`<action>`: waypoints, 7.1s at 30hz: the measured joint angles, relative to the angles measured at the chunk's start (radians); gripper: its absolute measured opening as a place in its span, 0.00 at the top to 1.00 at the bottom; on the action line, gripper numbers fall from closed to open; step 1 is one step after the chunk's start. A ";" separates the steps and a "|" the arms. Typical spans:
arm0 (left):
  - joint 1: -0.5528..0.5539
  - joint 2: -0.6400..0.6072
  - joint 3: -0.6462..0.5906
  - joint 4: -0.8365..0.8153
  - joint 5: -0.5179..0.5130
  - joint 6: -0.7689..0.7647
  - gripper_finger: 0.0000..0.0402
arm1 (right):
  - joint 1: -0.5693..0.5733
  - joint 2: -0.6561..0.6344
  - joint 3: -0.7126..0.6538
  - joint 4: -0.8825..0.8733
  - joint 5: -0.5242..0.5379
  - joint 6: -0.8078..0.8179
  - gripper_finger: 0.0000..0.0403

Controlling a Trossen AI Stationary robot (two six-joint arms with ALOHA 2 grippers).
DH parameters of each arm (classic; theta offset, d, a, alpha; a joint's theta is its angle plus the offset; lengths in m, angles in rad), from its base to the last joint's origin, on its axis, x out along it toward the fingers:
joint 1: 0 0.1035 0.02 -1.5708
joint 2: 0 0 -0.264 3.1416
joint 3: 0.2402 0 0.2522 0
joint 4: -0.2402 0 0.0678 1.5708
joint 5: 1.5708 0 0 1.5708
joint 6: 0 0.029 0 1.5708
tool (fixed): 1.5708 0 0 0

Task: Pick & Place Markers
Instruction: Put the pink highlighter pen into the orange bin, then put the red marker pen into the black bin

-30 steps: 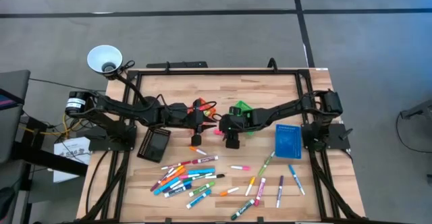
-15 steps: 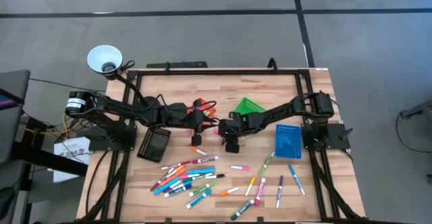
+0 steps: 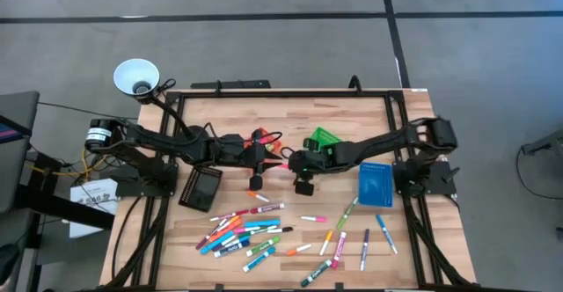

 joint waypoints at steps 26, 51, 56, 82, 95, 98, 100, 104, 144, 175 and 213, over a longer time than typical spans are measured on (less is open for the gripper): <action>-0.026 -0.062 -0.060 -0.012 -0.006 0.132 0.60 | 0.083 -0.014 0.003 0.103 0.154 -0.046 0.86; -0.051 0.103 -0.032 0.117 0.062 0.124 0.60 | 0.160 -0.013 0.002 0.212 0.235 -0.053 0.85; -0.051 0.103 -0.032 0.117 0.053 0.124 0.70 | 0.155 -0.013 0.002 0.217 0.233 -0.053 0.85; -0.053 0.103 -0.032 0.097 -0.212 0.124 0.80 | 0.152 -0.014 0.004 0.084 0.276 0.010 0.45; -0.041 0.103 -0.032 -0.125 -0.778 -0.012 0.81 | 0.155 -0.014 0.004 0.047 0.256 0.063 0.45; -0.035 0.103 -0.032 -0.176 -0.689 -0.096 0.81 | 0.155 -0.014 0.004 0.047 0.255 0.063 0.45; -0.042 0.103 -0.032 -0.182 -0.657 -0.139 0.81 | 0.155 -0.014 0.004 0.047 0.255 0.063 0.45; -0.084 0.102 -0.047 -0.195 -0.656 -0.204 0.81 | 0.155 -0.014 0.003 0.047 0.255 0.063 0.45; -0.073 -0.072 -0.215 -0.255 -0.492 -0.415 0.67 | 0.166 0.104 0.000 0.259 -0.077 0.005 0.45; -0.105 -0.151 -0.217 -0.222 -0.494 -0.418 0.70 | 0.131 0.309 0.020 0.387 -0.252 -0.040 0.79; -0.147 -0.075 -0.219 0.091 -0.233 -0.265 0.65 | 0.136 0.056 0.017 0.006 0.007 0.037 0.83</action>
